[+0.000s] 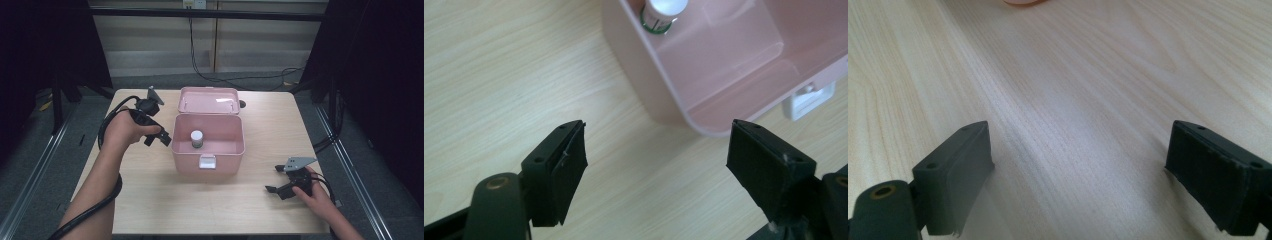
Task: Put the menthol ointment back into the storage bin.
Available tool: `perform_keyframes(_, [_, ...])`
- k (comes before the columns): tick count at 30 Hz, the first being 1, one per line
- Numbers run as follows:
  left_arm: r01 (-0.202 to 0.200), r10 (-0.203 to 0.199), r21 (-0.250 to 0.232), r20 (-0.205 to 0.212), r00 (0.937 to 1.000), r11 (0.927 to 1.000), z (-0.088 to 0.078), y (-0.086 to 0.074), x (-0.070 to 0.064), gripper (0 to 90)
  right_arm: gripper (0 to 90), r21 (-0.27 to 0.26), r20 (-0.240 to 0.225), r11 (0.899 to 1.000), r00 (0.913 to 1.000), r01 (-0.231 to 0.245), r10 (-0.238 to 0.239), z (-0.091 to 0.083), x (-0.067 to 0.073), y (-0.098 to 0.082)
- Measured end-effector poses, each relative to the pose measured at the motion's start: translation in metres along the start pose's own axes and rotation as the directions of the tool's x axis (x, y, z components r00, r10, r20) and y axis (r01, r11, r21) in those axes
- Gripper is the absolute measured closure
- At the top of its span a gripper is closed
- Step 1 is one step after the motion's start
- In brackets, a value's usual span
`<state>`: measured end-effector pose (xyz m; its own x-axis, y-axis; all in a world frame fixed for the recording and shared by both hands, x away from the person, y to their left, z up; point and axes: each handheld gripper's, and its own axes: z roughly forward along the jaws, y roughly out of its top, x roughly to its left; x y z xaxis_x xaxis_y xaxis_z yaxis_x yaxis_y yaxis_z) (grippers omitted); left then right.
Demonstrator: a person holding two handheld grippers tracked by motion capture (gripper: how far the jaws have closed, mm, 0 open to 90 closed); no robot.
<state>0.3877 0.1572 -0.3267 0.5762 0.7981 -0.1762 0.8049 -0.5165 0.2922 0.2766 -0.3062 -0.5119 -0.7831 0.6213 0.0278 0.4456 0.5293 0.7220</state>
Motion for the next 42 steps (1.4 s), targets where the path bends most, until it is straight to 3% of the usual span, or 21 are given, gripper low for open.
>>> perform_keyframes(10, [0.031,-0.031,-0.024,0.001,0.9995,0.9992,0.009,-0.026,0.019,23.3,10.5,0.001,0.003,1.0,1.0,-0.003,0.003,0.0,0.0,0.0])
perform_keyframes(21, [0.027,-0.026,-0.07,0.013,0.9996,0.9972,0.023,-0.047,0.029,23.3,10.5,0.0,0.004,1.0,1.0,-0.003,0.003,0.0,0.0,0.0])
perform_keyframes(26, [0.022,-0.021,-0.068,0.018,0.9996,0.9974,0.038,-0.057,0.034,23.1,10.5,0.003,0.003,1.0,1.0,-0.004,0.004,0.0,0.001,0.0])
perform_keyframes(32, [0.023,-0.019,-0.102,0.034,0.9992,0.9945,0.058,-0.07,0.039,23.0,10.5,0.004,0.003,1.0,1.0,-0.004,0.004,0.0,0.001,0.0])
perform_keyframes(42, [0.03,-0.026,-0.143,0.026,0.9993,0.9892,0.09,-0.089,0.044,23.0,10.5,0.004,0.003,1.0,1.0,-0.004,0.004,0.0,0.001,0.0])
